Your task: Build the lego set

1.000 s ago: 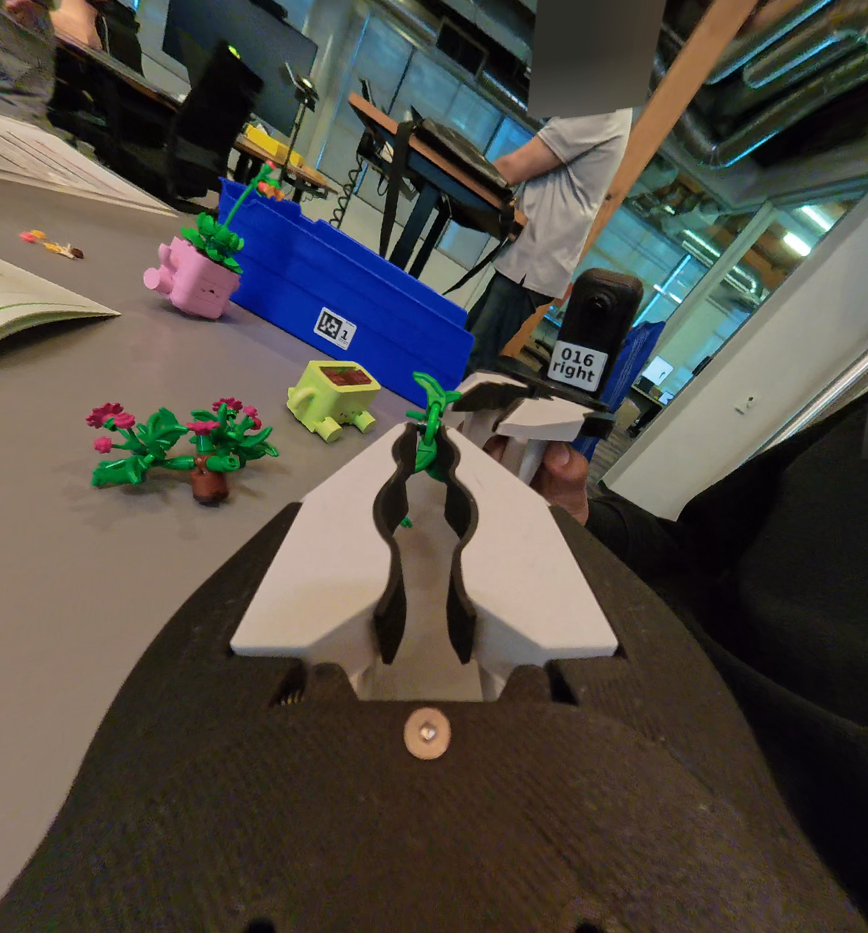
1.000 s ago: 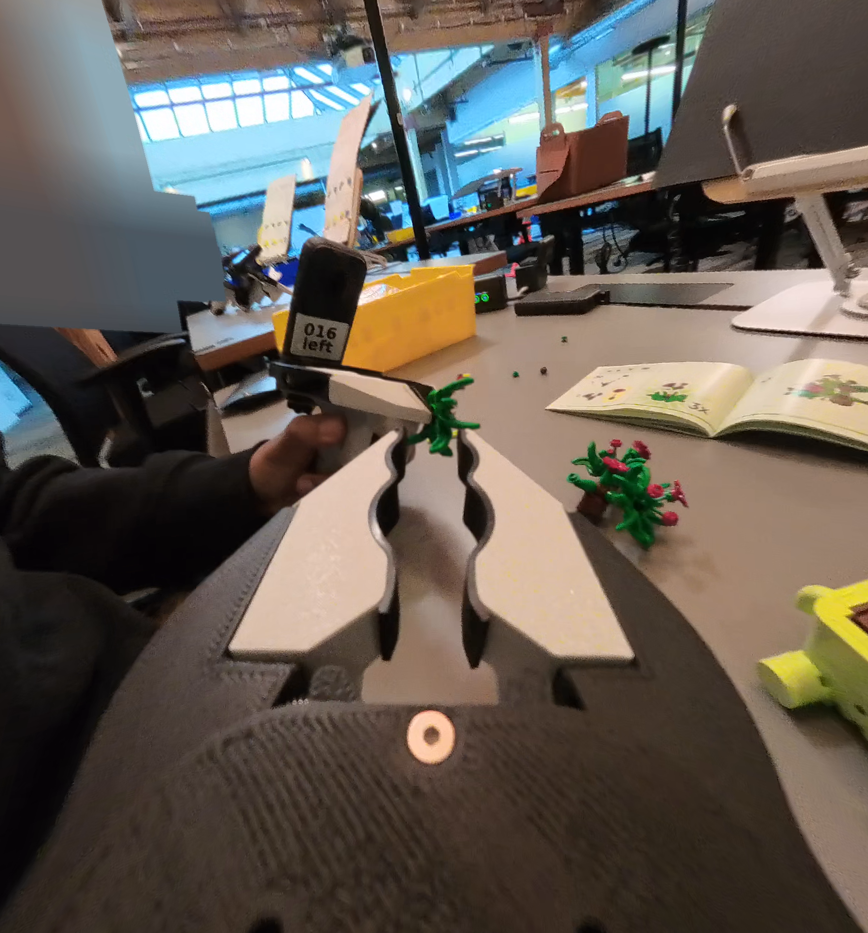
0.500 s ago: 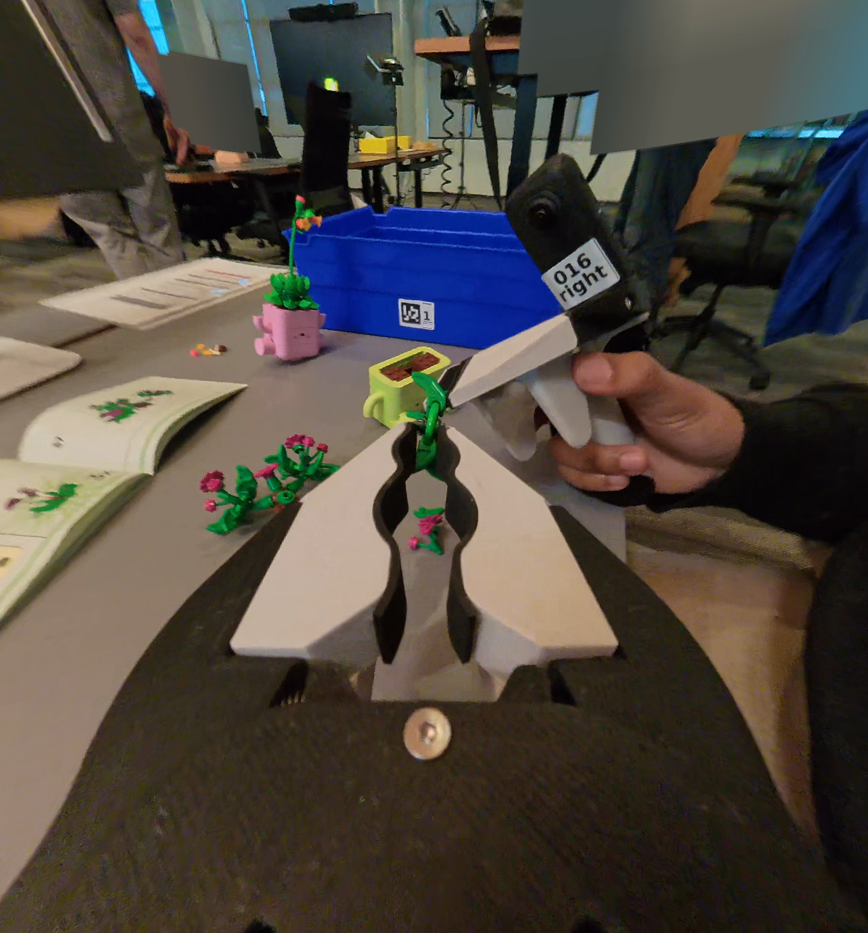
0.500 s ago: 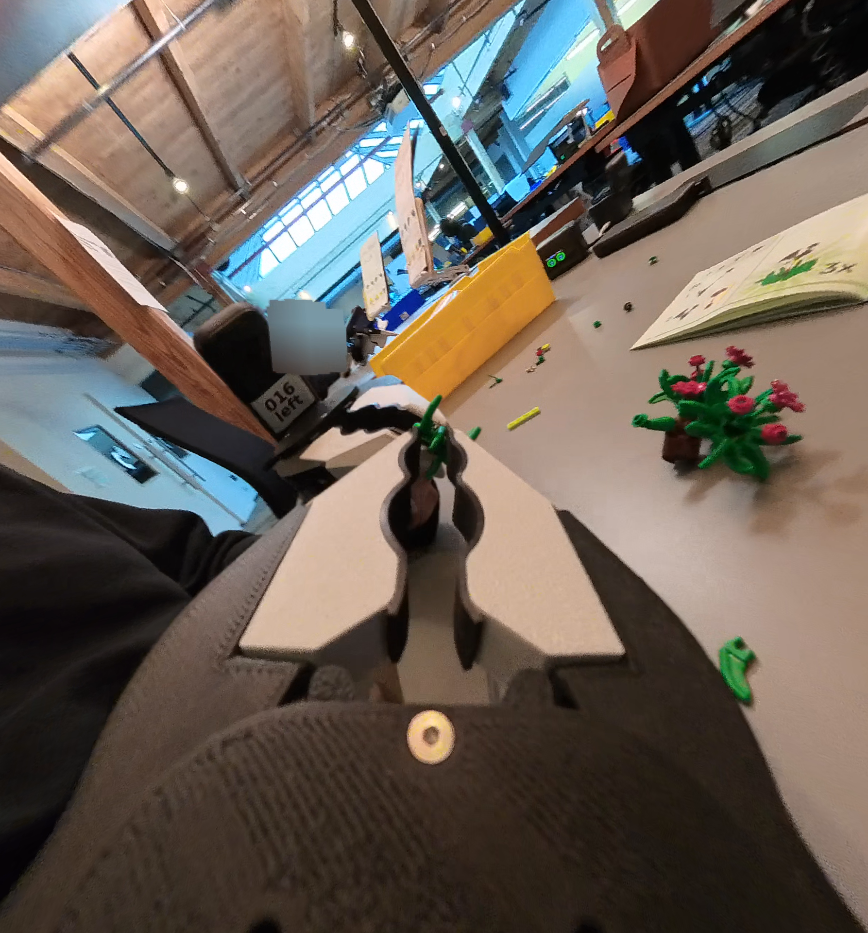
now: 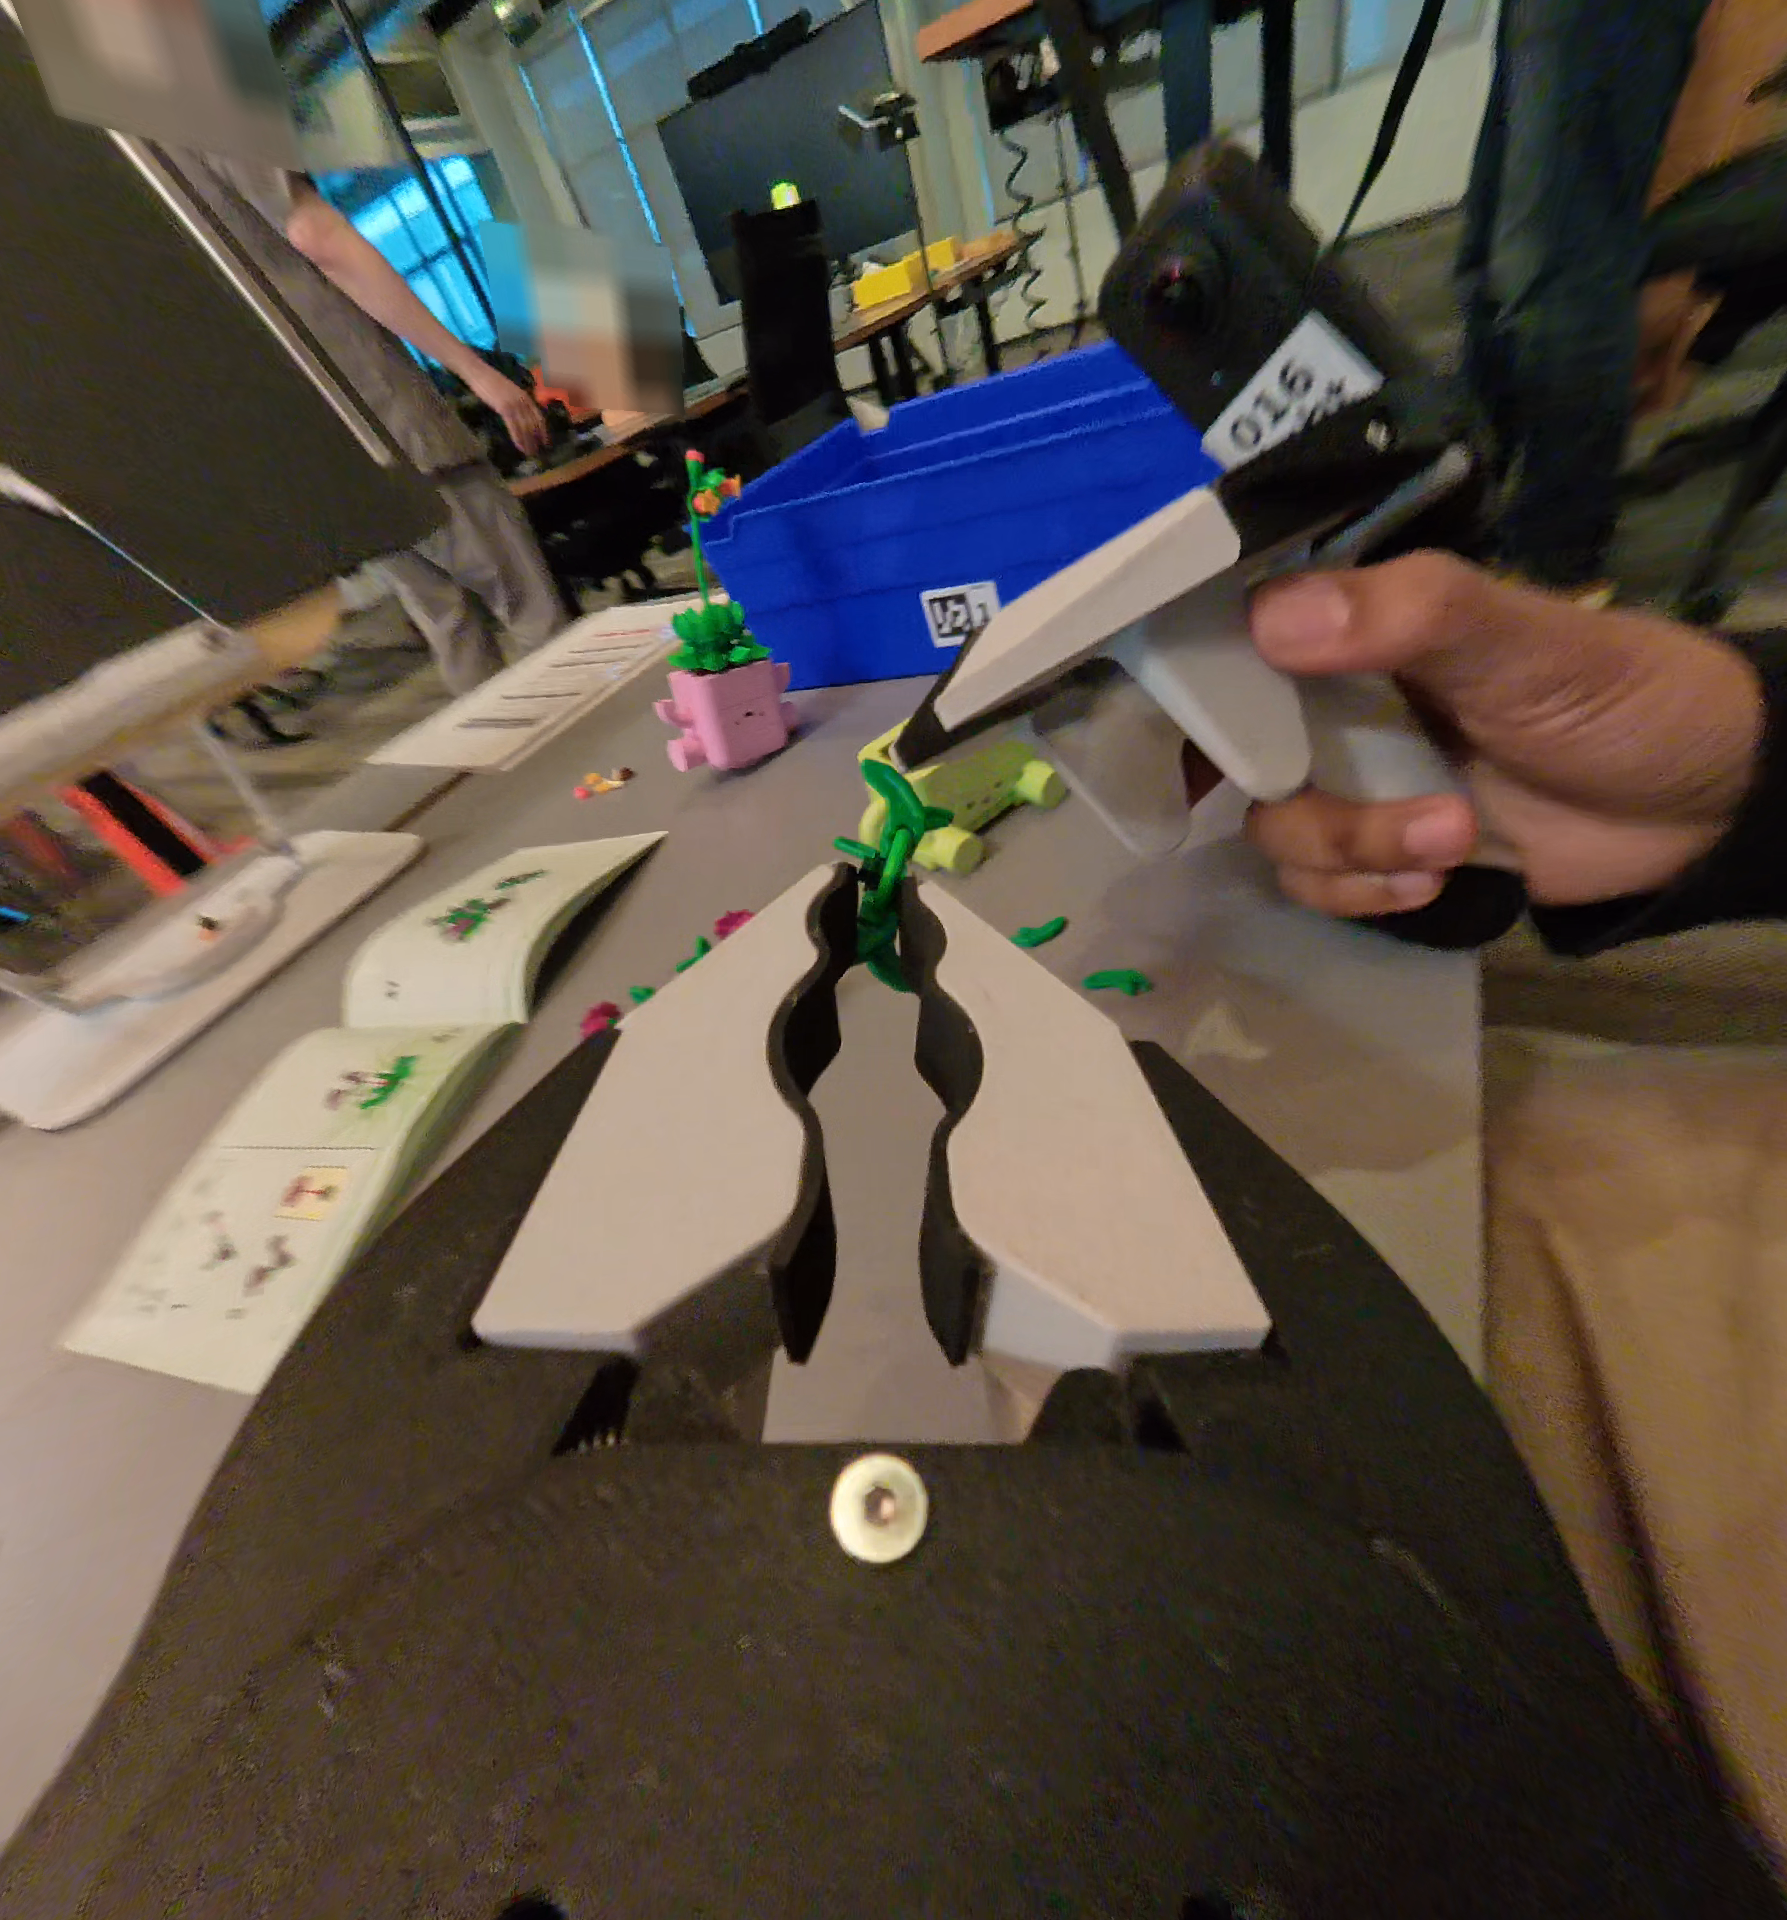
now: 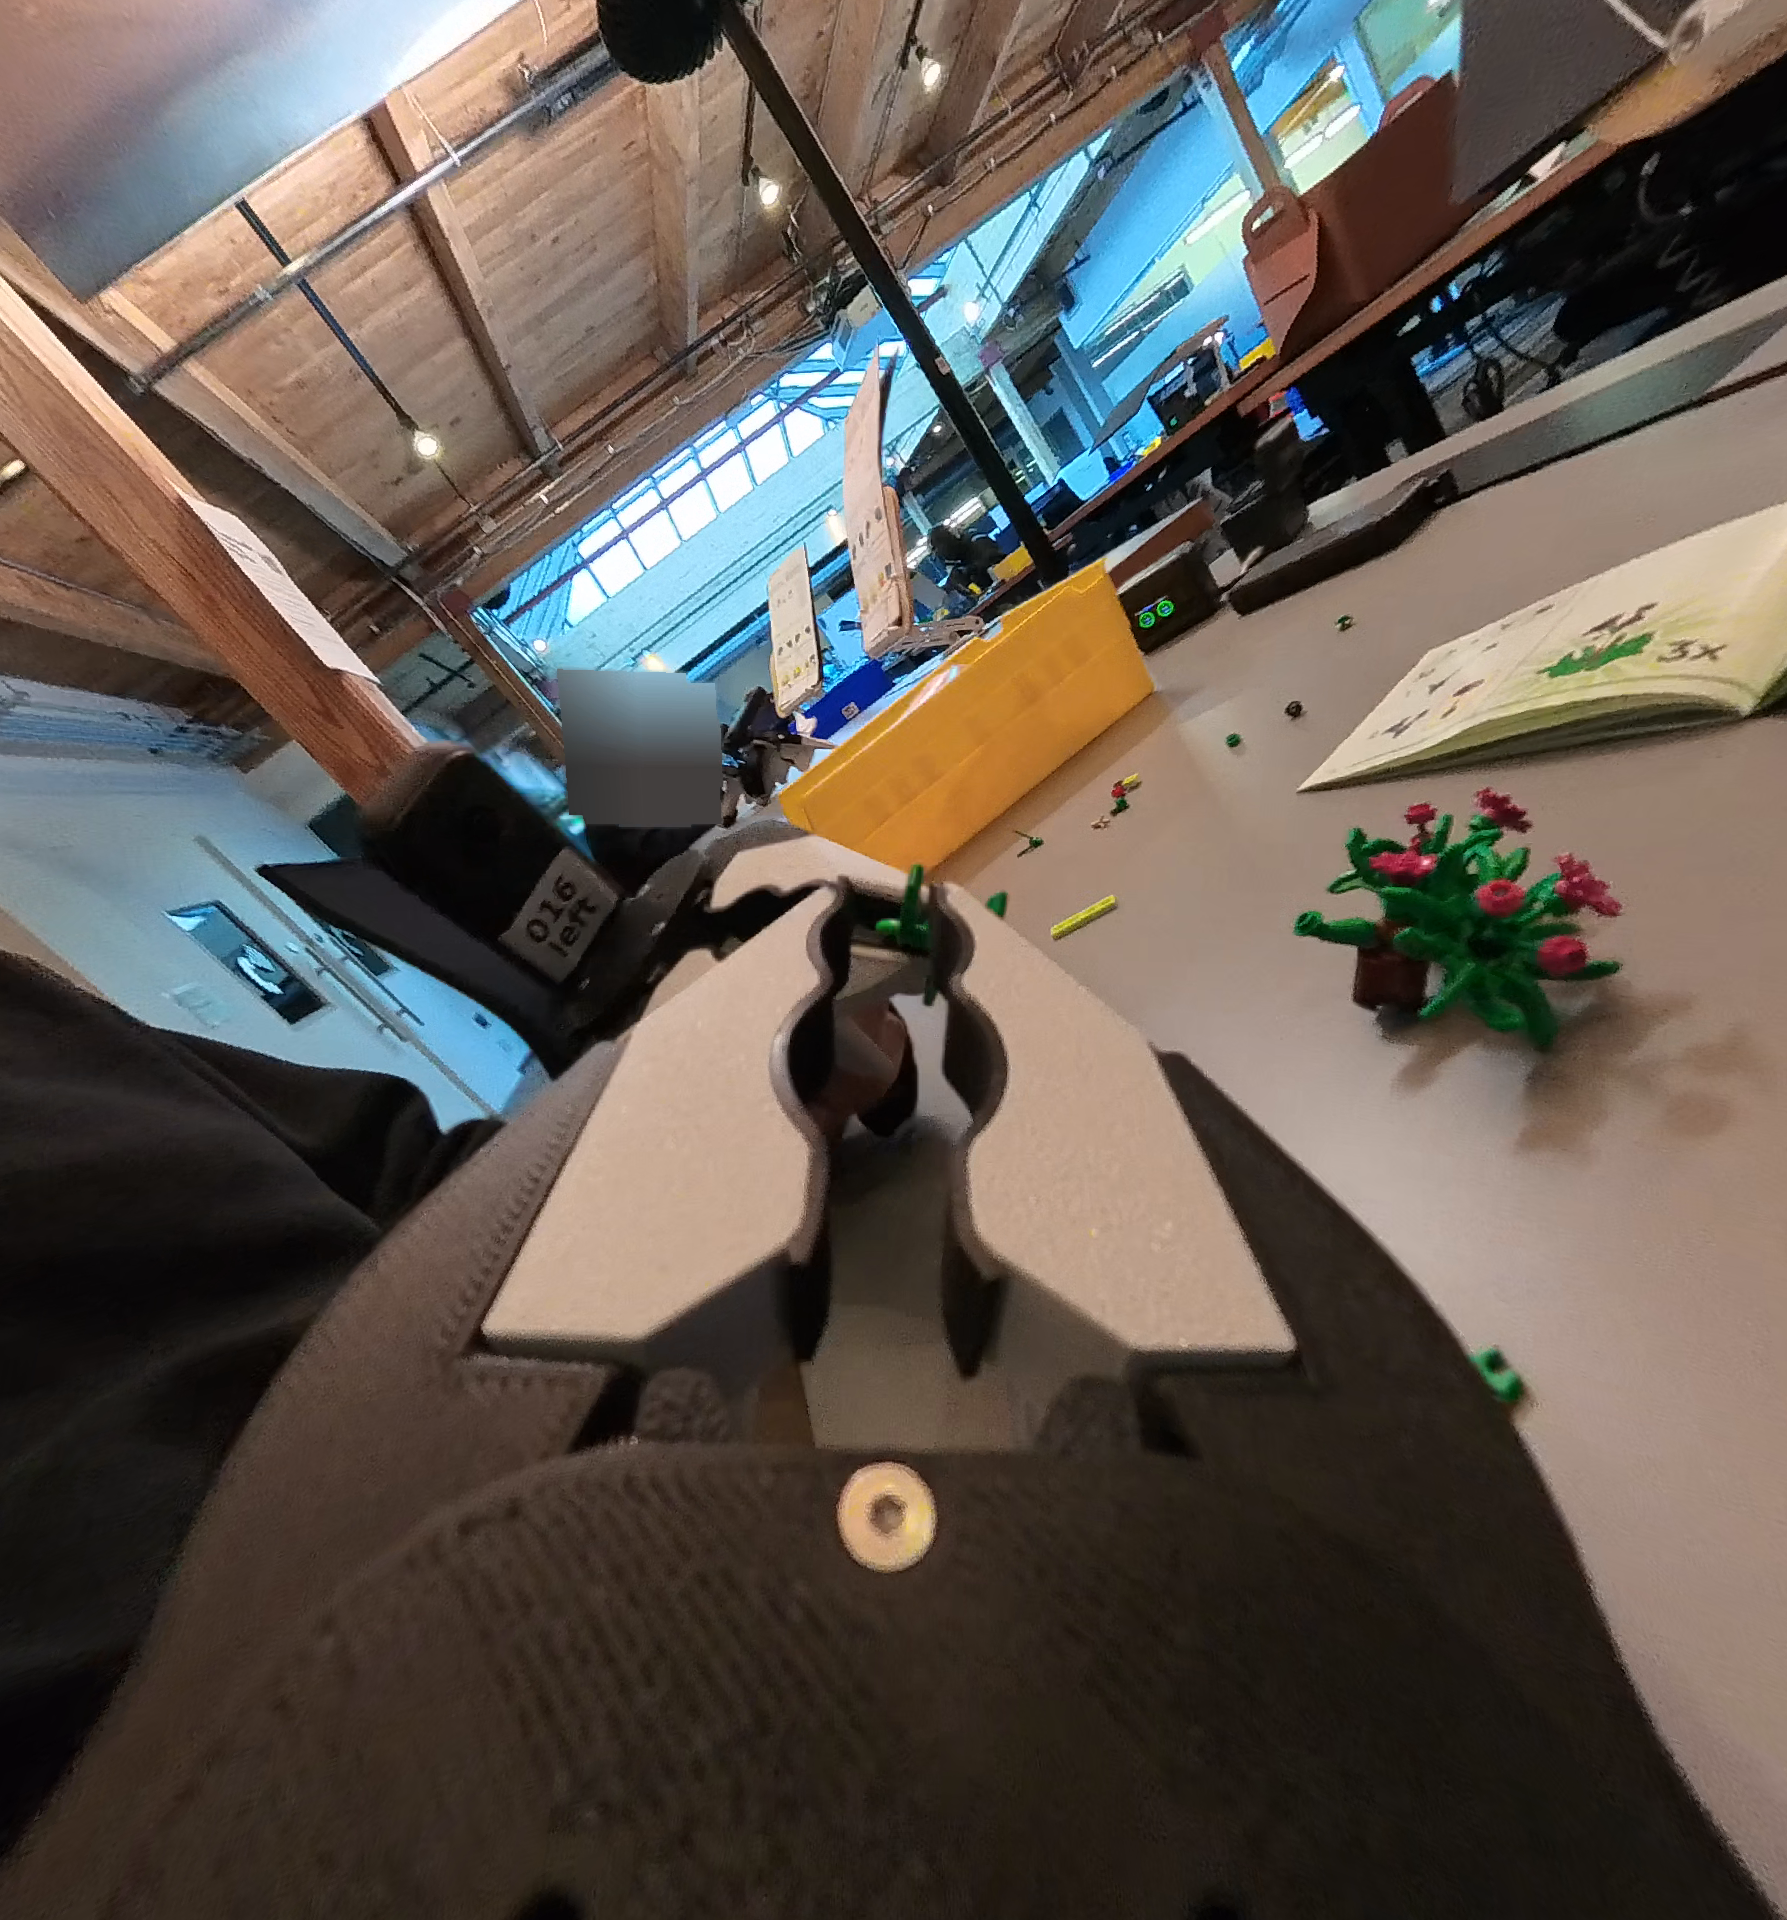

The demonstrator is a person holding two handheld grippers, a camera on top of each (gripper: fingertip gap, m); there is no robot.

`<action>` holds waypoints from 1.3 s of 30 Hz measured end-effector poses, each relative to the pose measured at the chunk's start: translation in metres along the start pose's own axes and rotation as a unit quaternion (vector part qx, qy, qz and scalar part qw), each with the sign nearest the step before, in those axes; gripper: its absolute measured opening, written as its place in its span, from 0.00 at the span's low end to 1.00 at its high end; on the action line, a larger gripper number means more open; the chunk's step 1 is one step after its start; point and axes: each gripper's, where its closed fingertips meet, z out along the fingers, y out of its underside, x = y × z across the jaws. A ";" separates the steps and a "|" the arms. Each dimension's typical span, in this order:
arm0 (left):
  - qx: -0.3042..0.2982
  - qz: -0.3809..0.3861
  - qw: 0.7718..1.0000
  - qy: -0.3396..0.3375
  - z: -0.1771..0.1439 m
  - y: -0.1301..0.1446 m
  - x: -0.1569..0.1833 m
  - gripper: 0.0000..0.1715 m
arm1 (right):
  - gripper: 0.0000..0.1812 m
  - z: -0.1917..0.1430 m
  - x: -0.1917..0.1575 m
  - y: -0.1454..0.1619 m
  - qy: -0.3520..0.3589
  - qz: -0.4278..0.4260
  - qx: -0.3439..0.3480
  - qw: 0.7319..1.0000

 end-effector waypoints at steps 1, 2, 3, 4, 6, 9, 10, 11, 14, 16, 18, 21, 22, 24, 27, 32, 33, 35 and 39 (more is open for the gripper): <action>-0.003 0.033 0.999 -0.016 0.000 0.000 0.000 0.03 | 0.07 0.000 -0.001 0.000 0.003 -0.013 -0.002 1.000; -0.004 0.067 0.997 -0.033 -0.001 0.000 -0.001 0.03 | 0.07 0.001 -0.002 0.001 0.006 -0.025 -0.005 1.000; -0.001 0.101 0.994 -0.051 -0.002 -0.002 -0.001 0.03 | 0.07 0.001 -0.002 0.001 0.010 -0.035 -0.008 0.999; 0.004 0.135 0.988 -0.068 -0.003 -0.005 -0.001 0.03 | 0.07 0.001 -0.003 0.002 0.014 -0.043 -0.011 0.999; 0.012 0.202 0.974 -0.100 -0.004 -0.008 0.000 0.03 | 0.06 0.002 -0.005 0.003 0.016 -0.058 -0.015 0.998; 0.012 0.280 0.951 -0.131 -0.004 -0.009 0.003 0.03 | 0.06 0.003 -0.008 0.005 0.017 -0.087 -0.023 0.996; 0.009 0.293 0.947 -0.134 -0.003 -0.008 0.004 0.03 | 0.06 0.004 -0.010 0.005 0.017 -0.098 -0.026 0.995; 0.009 0.300 0.944 -0.136 -0.003 -0.009 0.005 0.03 | 0.05 0.004 -0.011 0.006 0.019 -0.109 -0.029 0.993; 0.013 0.299 0.944 -0.141 -0.004 -0.010 0.004 0.03 | 0.05 0.004 -0.011 0.007 0.028 -0.133 -0.035 0.990; 0.016 0.295 0.945 -0.143 -0.005 -0.011 0.003 0.03 | 0.04 0.004 -0.012 0.007 0.026 -0.138 -0.033 0.990; 0.017 0.296 0.944 -0.146 -0.005 -0.011 0.002 0.03 | 0.04 0.003 -0.011 0.006 0.024 -0.136 -0.032 0.990; 0.017 0.299 0.943 -0.147 -0.005 -0.011 0.002 0.03 | 0.03 0.002 -0.012 0.005 0.020 -0.131 -0.029 0.991; 0.018 0.299 0.943 -0.147 -0.006 -0.012 0.003 0.03 | 0.03 0.002 -0.012 0.005 0.019 -0.131 -0.029 0.991; 0.018 0.299 0.943 -0.146 -0.006 -0.012 0.003 0.03 | 0.03 0.002 -0.011 0.005 0.021 -0.131 -0.031 0.991; 0.019 0.298 0.943 -0.146 -0.006 -0.012 0.003 0.03 | 0.02 0.003 -0.011 0.006 0.022 -0.132 -0.033 0.990; 0.021 0.300 0.942 -0.147 -0.006 -0.013 0.003 0.03 | 0.02 0.002 -0.011 0.005 0.020 -0.130 -0.029 0.991; 0.022 0.301 0.942 -0.148 -0.006 -0.013 0.003 0.03 | 0.02 0.001 -0.011 0.004 0.020 -0.130 -0.029 0.991; 0.023 0.302 0.941 -0.149 -0.007 -0.014 0.003 0.03 | 0.02 0.001 -0.011 0.004 0.020 -0.132 -0.028 0.991; 0.026 0.304 0.940 -0.151 -0.007 -0.015 0.003 0.03 | 0.04 -0.002 -0.009 0.000 0.023 -0.127 -0.016 0.992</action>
